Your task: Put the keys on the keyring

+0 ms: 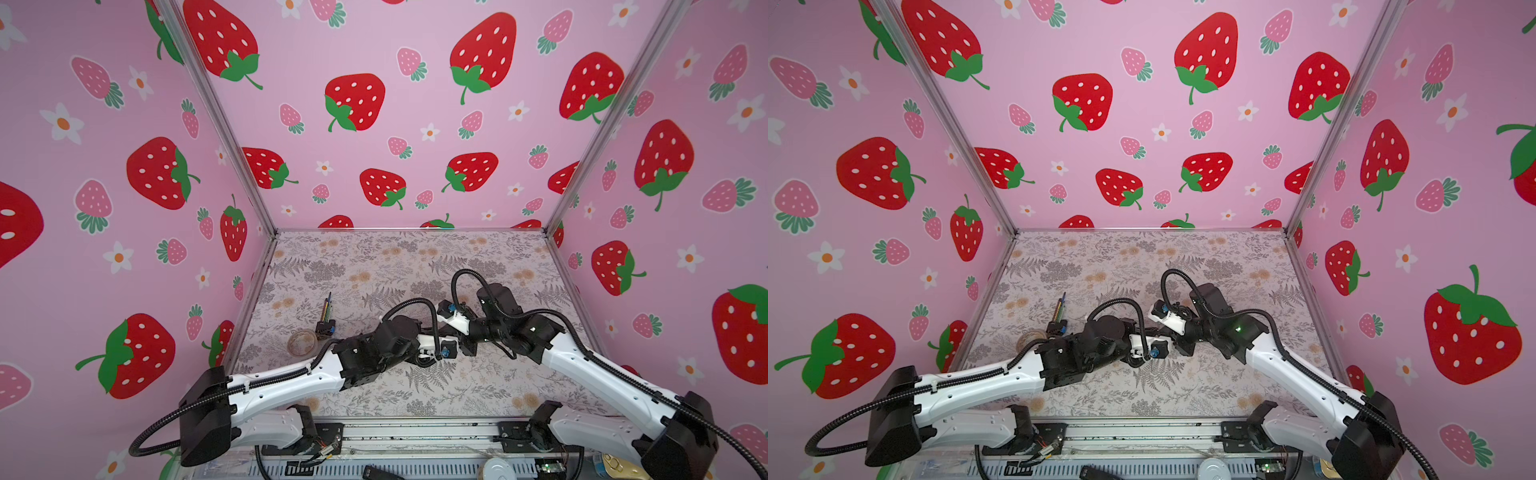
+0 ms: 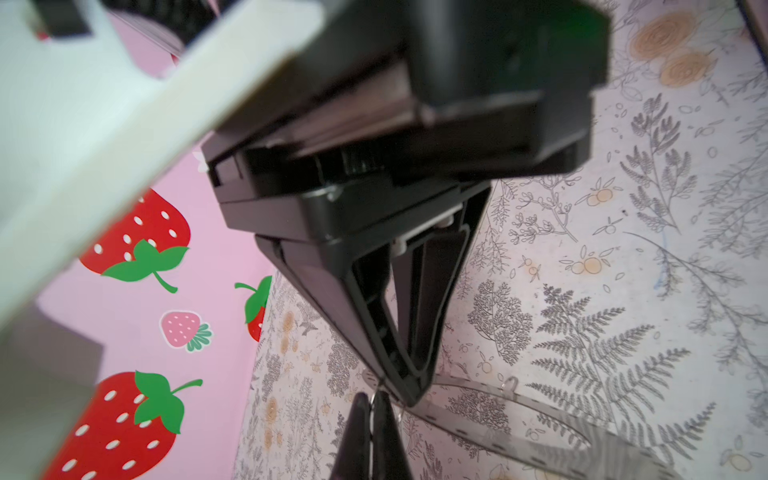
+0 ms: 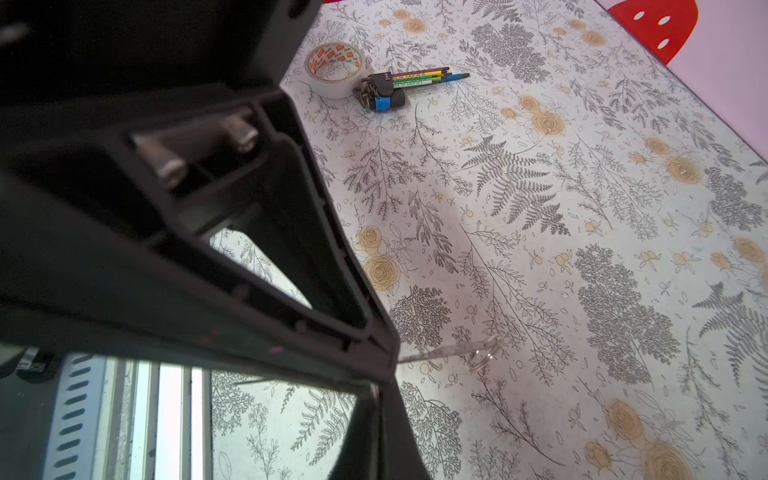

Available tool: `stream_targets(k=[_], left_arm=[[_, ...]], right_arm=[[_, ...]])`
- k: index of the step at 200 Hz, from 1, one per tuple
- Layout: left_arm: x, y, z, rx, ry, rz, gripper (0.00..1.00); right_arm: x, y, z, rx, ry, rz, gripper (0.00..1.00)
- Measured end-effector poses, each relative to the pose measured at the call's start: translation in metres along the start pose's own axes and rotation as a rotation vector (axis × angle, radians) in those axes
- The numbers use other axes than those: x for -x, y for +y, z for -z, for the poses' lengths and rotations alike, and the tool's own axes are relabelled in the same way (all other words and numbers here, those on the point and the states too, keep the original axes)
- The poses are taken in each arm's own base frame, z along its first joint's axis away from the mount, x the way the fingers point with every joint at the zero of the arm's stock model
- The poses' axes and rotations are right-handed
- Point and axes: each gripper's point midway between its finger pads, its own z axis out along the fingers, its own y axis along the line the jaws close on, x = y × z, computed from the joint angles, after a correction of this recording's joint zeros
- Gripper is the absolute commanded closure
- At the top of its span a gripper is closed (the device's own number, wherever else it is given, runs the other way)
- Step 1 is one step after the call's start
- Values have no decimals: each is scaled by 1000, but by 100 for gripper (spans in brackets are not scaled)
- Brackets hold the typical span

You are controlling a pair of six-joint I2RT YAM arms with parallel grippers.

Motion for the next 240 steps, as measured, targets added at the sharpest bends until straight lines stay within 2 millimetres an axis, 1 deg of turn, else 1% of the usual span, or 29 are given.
stream_targets(k=[6, 11, 14, 32, 52, 66, 89, 113, 143, 179, 196, 240], left_arm=[[2, 1, 0, 1, -6, 3, 100], [4, 2, 1, 0, -13, 9, 100], [5, 2, 1, -4, -21, 14, 100], [6, 2, 4, -23, -45, 47, 100], [0, 3, 8, -43, -81, 120, 100], [-4, 1, 14, -60, -131, 186, 100], [-13, 2, 22, -69, -221, 309, 100], [-15, 5, 26, -75, -307, 404, 100], [-2, 9, 33, -104, -417, 464, 100], [15, 18, 42, -120, -531, 484, 100], [18, 18, 46, -131, -562, 489, 100], [24, 18, 49, -162, -606, 494, 100]], right_arm=[[1, 0, 2, -4, -4, 4, 89], [2, 0, 3, -10, -8, 7, 81], [3, 0, 5, -15, -12, 6, 78], [14, 0, 14, -38, -59, 42, 64], [29, 2, 27, -72, -132, 99, 58], [34, 1, 34, -100, -161, 122, 55], [34, 2, 39, -128, -198, 139, 54], [35, 5, 45, -146, -245, 158, 56], [41, 6, 45, -142, -283, 160, 60], [44, 6, 41, -127, -305, 157, 65], [43, 7, 40, -124, -306, 157, 68], [40, 12, 44, -124, -326, 164, 71]])
